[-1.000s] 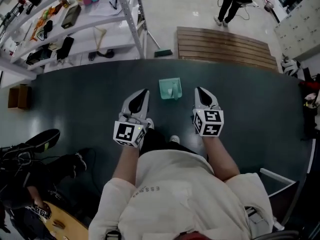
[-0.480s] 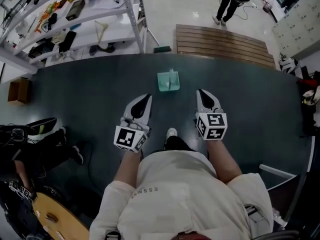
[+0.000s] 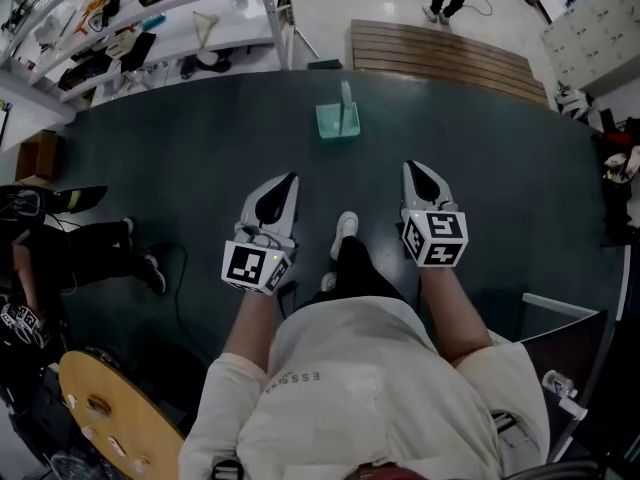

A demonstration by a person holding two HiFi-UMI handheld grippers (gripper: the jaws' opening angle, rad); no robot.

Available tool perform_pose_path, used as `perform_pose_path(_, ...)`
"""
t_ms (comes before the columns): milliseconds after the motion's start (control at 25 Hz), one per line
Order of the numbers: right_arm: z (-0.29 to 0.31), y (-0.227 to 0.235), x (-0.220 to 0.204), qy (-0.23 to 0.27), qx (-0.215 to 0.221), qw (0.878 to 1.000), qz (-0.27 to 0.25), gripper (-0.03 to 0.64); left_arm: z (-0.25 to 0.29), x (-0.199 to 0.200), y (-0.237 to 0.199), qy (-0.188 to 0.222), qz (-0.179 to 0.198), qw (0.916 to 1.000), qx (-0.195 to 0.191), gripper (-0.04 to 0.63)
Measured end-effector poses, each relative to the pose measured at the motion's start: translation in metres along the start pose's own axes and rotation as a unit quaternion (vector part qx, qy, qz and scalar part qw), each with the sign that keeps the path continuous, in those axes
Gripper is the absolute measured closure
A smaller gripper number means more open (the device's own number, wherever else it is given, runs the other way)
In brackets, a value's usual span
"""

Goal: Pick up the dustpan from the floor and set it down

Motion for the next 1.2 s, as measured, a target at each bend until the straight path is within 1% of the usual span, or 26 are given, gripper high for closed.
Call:
perform_pose_path(80, -0.022, -0.01, -0.004, -0.003, 0.002, 1.0, 0.001, 0.624, -0.018, 0.007, 0.012, -0.002, -0.001, 1.0, 0.0, 0.58)
perform_pose_path(240, -0.06, -0.025, -0.01, -0.005, -0.002, 1.0, 0.006, 0.624, -0.049, 0.007, 0.035, -0.005, -0.008, 0.9999, -0.005, 0.58)
perform_pose_path(360, -0.076, -0.033, -0.008, -0.003, 0.002, 1.0, 0.007, 0.623, -0.062, 0.019, 0.048, -0.001, -0.002, 1.0, -0.005, 0.58)
perform_pose_path(520, -0.091, -0.04, -0.005, 0.007, 0.01, 1.0, 0.011, 0.624, -0.072, 0.03, 0.061, 0.008, 0.006, 1.0, -0.001, 0.58)
perform_pose_path(720, -0.112, -0.042, 0.0, 0.021, 0.018, 1.0, 0.004, 0.624, -0.079, 0.038, 0.081, 0.027, 0.007, 0.9996, 0.002, 0.58)
perform_pose_path(960, -0.133, -0.04, -0.005, 0.023, 0.034, 0.999, -0.003, 0.624, -0.082, 0.036, 0.105, 0.028, 0.004, 0.9996, -0.002, 0.58)
perform_pose_path(1200, -0.144, -0.038, -0.009, 0.022, 0.044, 0.999, -0.008, 0.624, -0.085, 0.036, 0.121, 0.02, 0.011, 0.9997, -0.004, 0.58)
Point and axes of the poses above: the fingertips, and each gripper's own axes: z forward along the fingers, y to its right, x out of its top, the point moved 1 cm from there along -z, backward along the fingers, and after that the axes turned 11 degrees about y, right-handed, at the moved point
